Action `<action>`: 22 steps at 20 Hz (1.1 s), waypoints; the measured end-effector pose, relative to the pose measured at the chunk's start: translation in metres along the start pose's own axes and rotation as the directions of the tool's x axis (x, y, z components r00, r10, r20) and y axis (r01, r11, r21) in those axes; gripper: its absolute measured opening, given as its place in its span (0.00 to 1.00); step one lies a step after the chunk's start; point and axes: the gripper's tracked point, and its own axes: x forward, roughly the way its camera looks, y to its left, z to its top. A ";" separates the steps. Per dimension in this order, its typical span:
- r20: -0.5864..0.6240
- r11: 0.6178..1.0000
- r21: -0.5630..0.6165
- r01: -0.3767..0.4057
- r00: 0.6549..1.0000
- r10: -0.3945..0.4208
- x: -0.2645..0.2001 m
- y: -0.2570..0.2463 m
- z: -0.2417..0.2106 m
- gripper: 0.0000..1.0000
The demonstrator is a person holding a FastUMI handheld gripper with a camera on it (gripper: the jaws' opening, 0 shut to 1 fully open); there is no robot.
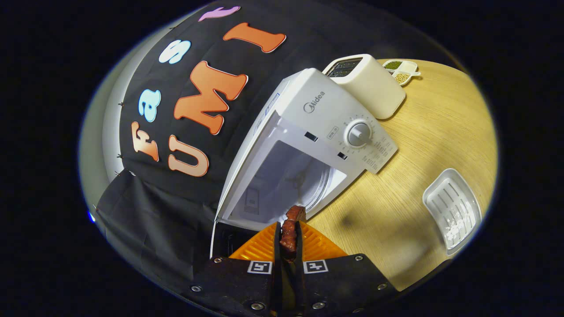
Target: Open the microwave, put the food inside, and close the microwave door.
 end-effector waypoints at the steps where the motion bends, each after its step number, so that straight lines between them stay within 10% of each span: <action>1: 0.021 1.000 0.000 -0.006 1.000 0.006 0.007 0.004 -0.001 0.11; 22: 0.290 0.986 0.162 0.042 0.953 -0.088 0.152 0.010 0.020 0.11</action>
